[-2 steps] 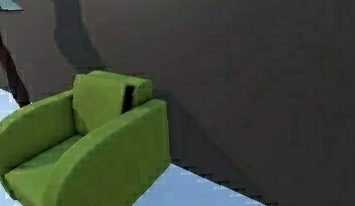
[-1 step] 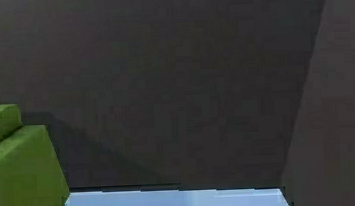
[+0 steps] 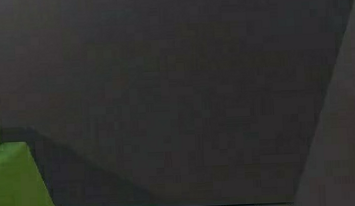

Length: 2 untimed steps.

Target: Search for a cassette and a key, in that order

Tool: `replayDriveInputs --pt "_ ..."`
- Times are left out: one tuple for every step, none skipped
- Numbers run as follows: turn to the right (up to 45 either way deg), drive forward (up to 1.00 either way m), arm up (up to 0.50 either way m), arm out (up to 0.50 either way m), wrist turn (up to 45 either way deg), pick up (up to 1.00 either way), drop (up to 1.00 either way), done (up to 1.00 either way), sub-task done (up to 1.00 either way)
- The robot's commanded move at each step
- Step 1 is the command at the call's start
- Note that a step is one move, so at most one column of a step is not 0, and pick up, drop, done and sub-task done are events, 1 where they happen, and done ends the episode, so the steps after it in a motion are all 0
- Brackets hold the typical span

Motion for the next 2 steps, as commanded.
replayDriveInputs --pt "-45.0 0.00 0.00 0.00 0.0 0.00 0.00 0.00 0.00" --pt "-6.0 0.00 0.00 0.00 0.0 0.00 0.00 0.00 0.00"
